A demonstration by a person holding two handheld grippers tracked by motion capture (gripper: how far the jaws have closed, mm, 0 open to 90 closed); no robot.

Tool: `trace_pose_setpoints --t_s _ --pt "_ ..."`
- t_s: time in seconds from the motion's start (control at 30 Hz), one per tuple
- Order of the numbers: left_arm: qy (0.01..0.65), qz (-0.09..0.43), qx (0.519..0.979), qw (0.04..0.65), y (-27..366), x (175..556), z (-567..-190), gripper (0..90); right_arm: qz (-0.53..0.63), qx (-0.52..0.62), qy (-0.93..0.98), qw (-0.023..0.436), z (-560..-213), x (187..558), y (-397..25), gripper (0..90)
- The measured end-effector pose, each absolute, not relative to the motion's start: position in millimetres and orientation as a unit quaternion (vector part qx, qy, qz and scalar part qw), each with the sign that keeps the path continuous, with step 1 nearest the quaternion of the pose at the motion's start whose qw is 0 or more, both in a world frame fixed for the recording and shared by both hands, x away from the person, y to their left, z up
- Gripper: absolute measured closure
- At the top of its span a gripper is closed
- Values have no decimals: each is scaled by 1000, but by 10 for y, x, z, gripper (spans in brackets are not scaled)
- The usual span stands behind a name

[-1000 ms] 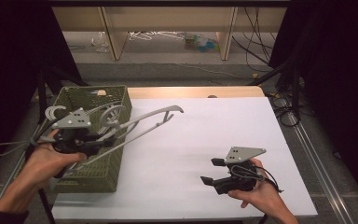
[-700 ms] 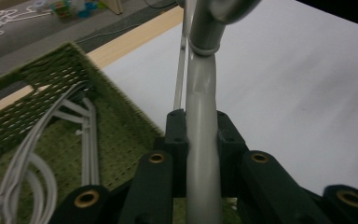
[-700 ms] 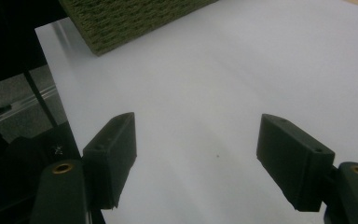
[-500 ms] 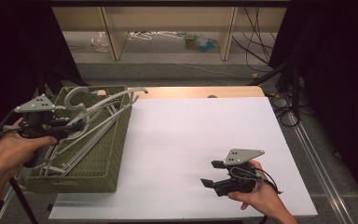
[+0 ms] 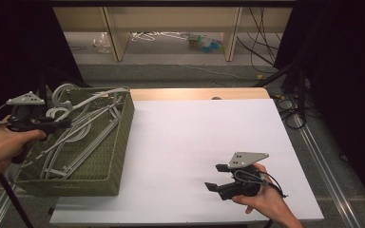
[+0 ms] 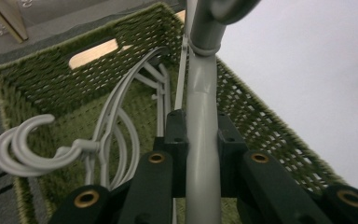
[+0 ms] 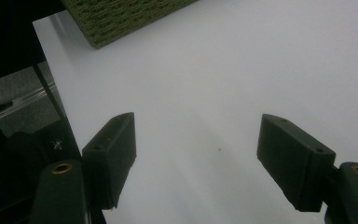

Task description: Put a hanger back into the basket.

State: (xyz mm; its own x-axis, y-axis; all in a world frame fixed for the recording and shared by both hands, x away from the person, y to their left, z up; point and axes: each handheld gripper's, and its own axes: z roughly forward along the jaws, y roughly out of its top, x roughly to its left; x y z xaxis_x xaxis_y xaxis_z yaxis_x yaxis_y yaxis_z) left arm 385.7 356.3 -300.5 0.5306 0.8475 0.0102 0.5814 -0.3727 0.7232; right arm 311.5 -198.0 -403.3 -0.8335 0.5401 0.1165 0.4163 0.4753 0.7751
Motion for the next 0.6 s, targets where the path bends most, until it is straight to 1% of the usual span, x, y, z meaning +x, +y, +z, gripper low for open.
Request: trace_pose_setpoints --t_s 0.1,0.3,0.4,0.6 --pt "455 197 798 343 3616 3894 -3038 788 430 279 856 72 -4034 3116 -1982 292" --pt "463 197 798 331 3663 3995 -3128 788 429 278 857 70 -4042 3120 -1979 292" --pt "465 184 805 318 3648 4059 -3182 788 429 278 857 68 -4041 3119 -1977 292" --pt "471 167 807 315 3542 4217 -3327 788 427 278 858 70 -4049 3122 -1978 292"
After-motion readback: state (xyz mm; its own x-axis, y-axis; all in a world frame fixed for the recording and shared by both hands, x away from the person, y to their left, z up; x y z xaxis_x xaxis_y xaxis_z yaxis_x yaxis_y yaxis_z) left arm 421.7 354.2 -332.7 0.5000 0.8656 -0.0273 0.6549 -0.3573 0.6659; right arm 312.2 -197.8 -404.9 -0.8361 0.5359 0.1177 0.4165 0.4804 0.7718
